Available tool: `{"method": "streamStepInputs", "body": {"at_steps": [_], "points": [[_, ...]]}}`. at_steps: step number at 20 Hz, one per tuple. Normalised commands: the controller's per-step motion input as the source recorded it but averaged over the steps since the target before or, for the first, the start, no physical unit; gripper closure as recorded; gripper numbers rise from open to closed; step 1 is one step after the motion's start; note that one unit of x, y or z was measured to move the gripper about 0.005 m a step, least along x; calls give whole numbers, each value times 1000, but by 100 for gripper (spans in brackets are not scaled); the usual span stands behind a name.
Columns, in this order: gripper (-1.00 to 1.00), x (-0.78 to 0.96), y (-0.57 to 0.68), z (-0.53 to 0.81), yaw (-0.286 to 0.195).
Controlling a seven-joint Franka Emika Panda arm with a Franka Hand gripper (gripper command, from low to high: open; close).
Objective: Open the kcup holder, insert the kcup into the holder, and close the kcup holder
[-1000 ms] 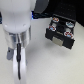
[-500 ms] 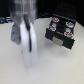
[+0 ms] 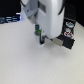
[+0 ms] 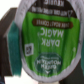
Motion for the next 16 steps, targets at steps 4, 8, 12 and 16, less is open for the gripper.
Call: {"method": "streamStepInputs", "body": {"at_steps": [4,8,12,16], "points": [[100,-127,564,414,56],[100,-181,580,315,41],[100,-260,561,179,44],[100,-262,537,92,61]]}}
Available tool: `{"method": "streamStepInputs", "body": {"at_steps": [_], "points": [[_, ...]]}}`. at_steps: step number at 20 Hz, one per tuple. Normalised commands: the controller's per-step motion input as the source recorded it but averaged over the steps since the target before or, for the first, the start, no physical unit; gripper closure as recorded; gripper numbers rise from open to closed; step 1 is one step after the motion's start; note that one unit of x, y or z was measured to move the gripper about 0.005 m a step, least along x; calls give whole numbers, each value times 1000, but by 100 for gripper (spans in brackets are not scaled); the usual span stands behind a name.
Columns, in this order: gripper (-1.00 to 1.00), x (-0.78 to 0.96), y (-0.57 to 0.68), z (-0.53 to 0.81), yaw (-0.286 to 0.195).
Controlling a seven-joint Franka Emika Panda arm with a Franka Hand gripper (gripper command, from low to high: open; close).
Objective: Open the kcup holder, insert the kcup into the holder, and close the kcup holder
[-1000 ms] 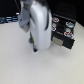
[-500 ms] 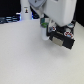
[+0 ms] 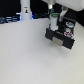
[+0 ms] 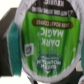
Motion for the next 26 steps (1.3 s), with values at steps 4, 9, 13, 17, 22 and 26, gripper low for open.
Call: {"method": "streamStepInputs", "body": {"at_steps": [4,9,13,17,22,26], "points": [[100,-220,524,51,84],[100,-259,486,7,92],[100,-217,508,28,86],[100,-138,354,-48,113],[100,-113,54,-174,38],[100,-112,7,-198,9]]}}
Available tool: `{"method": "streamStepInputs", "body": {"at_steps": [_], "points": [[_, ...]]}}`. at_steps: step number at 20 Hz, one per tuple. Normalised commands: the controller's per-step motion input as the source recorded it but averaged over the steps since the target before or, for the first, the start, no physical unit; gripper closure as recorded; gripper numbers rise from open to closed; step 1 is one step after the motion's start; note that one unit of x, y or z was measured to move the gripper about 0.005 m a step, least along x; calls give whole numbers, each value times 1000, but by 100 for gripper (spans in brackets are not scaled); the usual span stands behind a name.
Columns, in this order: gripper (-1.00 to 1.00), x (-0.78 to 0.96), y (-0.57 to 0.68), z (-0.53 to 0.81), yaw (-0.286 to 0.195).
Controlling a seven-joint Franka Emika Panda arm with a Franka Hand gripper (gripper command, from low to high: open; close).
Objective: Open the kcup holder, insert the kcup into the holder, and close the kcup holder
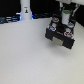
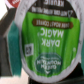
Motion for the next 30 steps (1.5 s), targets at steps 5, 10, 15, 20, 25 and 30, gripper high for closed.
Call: {"method": "streamStepInputs", "body": {"at_steps": [5,10,15,20,25,30], "points": [[100,-160,5,-177,9],[100,-97,-4,-143,13],[100,-38,-7,-164,17],[100,-35,9,-204,27],[100,-17,40,-162,23],[100,-132,262,101,27]]}}
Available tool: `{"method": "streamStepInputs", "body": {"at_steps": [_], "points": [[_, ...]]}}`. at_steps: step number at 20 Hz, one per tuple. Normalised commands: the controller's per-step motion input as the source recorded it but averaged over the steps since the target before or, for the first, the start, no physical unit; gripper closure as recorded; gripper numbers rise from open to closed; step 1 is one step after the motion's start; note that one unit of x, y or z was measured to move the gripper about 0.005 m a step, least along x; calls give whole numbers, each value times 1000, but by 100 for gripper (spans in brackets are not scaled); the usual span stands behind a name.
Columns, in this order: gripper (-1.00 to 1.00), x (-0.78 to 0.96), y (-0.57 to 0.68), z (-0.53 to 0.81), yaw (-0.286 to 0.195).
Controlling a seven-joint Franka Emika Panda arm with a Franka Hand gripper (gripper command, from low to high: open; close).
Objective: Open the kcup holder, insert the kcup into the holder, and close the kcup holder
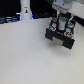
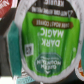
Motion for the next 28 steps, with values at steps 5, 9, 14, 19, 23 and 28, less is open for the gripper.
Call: {"method": "streamStepInputs", "body": {"at_steps": [5,9,14,19,23,28], "points": [[100,-446,205,87,6],[100,-91,13,-93,-2],[100,-120,-54,-123,-6],[100,-215,-31,-158,6],[100,-256,-55,-98,-10],[100,-131,-66,-43,-3]]}}
